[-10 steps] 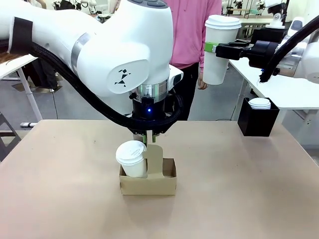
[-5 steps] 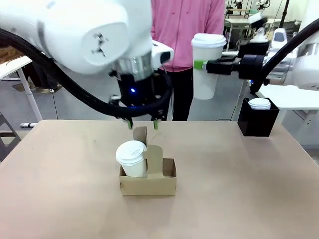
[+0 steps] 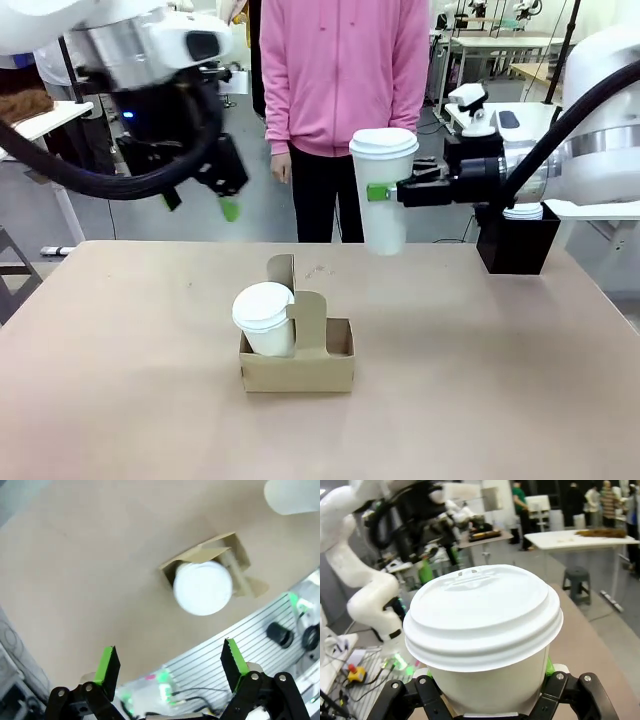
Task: Pour a drink into a cup and package it in a carrier.
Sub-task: Insert the held 600 ml Paper Cup into the Cup Carrier.
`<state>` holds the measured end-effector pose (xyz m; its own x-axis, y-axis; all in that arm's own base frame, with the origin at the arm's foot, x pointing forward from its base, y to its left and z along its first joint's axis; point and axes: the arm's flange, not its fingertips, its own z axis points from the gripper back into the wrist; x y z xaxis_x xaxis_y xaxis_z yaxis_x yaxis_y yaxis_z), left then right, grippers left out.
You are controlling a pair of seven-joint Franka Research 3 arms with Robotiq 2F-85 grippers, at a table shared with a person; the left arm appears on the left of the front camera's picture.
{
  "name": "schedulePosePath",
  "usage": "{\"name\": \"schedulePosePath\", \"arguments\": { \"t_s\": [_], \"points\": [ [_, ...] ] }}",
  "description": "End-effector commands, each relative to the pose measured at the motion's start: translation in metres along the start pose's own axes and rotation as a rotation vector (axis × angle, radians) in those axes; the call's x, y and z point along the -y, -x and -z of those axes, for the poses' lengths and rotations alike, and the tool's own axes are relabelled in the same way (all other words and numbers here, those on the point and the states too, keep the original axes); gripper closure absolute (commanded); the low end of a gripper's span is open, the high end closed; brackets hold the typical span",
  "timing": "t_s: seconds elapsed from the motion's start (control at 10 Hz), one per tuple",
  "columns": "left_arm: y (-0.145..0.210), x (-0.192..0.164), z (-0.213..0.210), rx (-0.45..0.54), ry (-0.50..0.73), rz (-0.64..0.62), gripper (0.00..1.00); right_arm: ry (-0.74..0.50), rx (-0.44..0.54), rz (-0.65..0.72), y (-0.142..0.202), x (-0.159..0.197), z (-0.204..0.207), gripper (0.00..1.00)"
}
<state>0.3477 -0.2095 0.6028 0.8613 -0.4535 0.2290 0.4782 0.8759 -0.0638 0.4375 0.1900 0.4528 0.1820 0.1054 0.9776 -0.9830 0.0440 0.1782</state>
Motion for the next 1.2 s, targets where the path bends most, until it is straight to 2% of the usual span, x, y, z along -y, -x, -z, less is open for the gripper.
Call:
{"name": "schedulePosePath", "arguments": {
  "t_s": [0.0,0.1,0.2,0.3,0.5,0.6,0.7,0.8,0.9,1.1],
  "points": [
    [0.019,-0.045,0.009,0.048,0.033,0.106,0.00,-0.027,0.053,-0.043,0.017,0.002,0.007,0.19],
    [0.023,-0.063,0.014,0.087,-0.027,0.040,0.00,-0.015,0.053,-0.044,0.023,0.004,0.012,0.19],
    [0.024,-0.067,0.023,0.070,-0.188,-0.054,0.00,-0.028,0.007,-0.011,0.011,0.000,0.006,0.19],
    [0.013,-0.053,0.005,0.034,0.000,0.065,0.00,-0.028,0.007,-0.011,0.011,0.000,0.006,0.19],
    [0.013,-0.053,0.005,0.034,0.000,0.065,0.00,-0.028,0.007,-0.011,0.011,0.000,0.006,0.19],
    [0.017,-0.068,0.012,0.049,-0.050,0.045,0.00,-0.031,0.009,-0.021,0.020,0.003,0.007,0.19],
    [0.022,-0.079,0.020,0.055,-0.042,0.068,0.00,-0.113,0.024,-0.028,0.033,0.008,0.017,0.19],
    [0.028,-0.093,0.028,0.106,-0.027,0.078,0.00,-0.176,0.051,-0.034,0.044,0.013,0.028,0.19],
    [0.033,-0.113,0.038,0.188,-0.063,0.061,0.00,-0.250,0.068,-0.049,0.055,0.016,0.037,0.19],
    [0.047,-0.140,0.054,0.258,0.002,0.156,0.00,-0.363,0.106,-0.057,0.070,0.019,0.049,0.19]
  ]
}}
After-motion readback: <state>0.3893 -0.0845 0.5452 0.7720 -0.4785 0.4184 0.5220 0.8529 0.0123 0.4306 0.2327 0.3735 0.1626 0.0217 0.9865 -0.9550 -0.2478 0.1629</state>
